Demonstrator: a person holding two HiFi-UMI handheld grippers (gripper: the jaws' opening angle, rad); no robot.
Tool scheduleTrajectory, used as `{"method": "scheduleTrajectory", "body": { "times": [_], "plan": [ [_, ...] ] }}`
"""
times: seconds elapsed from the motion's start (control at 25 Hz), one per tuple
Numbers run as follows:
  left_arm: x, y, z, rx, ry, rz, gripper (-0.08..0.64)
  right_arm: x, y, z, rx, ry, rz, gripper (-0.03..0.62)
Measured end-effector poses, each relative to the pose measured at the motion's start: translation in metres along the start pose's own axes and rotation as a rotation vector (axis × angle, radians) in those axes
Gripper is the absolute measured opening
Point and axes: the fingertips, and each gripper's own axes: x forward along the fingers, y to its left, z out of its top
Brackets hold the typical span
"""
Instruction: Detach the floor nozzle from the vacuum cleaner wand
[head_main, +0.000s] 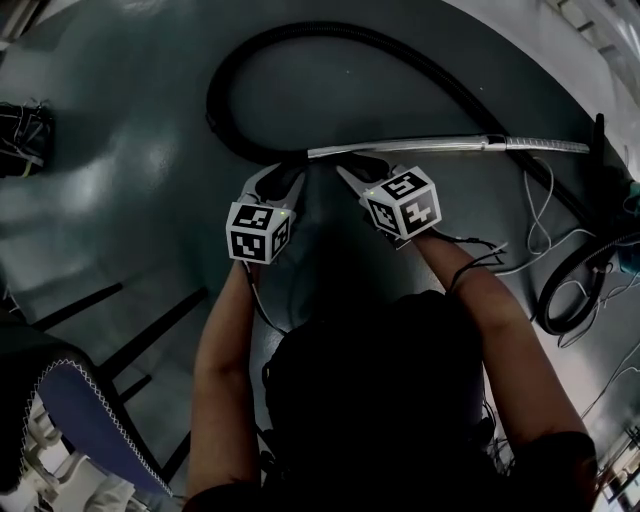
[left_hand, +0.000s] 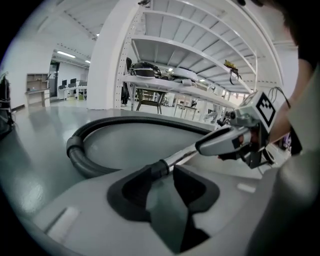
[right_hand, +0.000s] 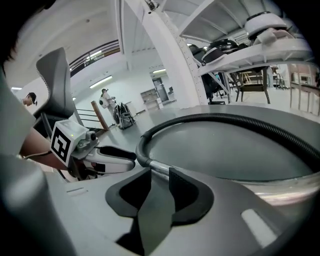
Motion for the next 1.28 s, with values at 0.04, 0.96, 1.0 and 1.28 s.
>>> {"method": "scheduleTrajectory", "body": {
  "times": [0.04, 0.96, 1.0, 1.28],
  "plan": [
    [0.000, 0.002, 0.001, 0.005, 0.000, -0.003, 0.130, 0.001, -0.001, 0.003, -0.020, 0.005, -0.003, 0.107],
    [0.026, 0.007, 0.001, 0.321, 0.203, -0.205, 0.206, 0.069, 0.009, -0.020, -0.910, 0.520, 0.250, 0.189],
    [0.026, 0.005, -0.001, 0.317, 0.208, -0.218, 0.206, 0.072, 0.008, -0.021, -0.918, 0.526, 0.250, 0.178],
    [0.024, 0.006, -0.016, 0.308, 0.239, -0.268, 0.265, 0.083, 0.013, -0.039, -1.003, 0.629, 0.295, 0.173]
  ]
}}
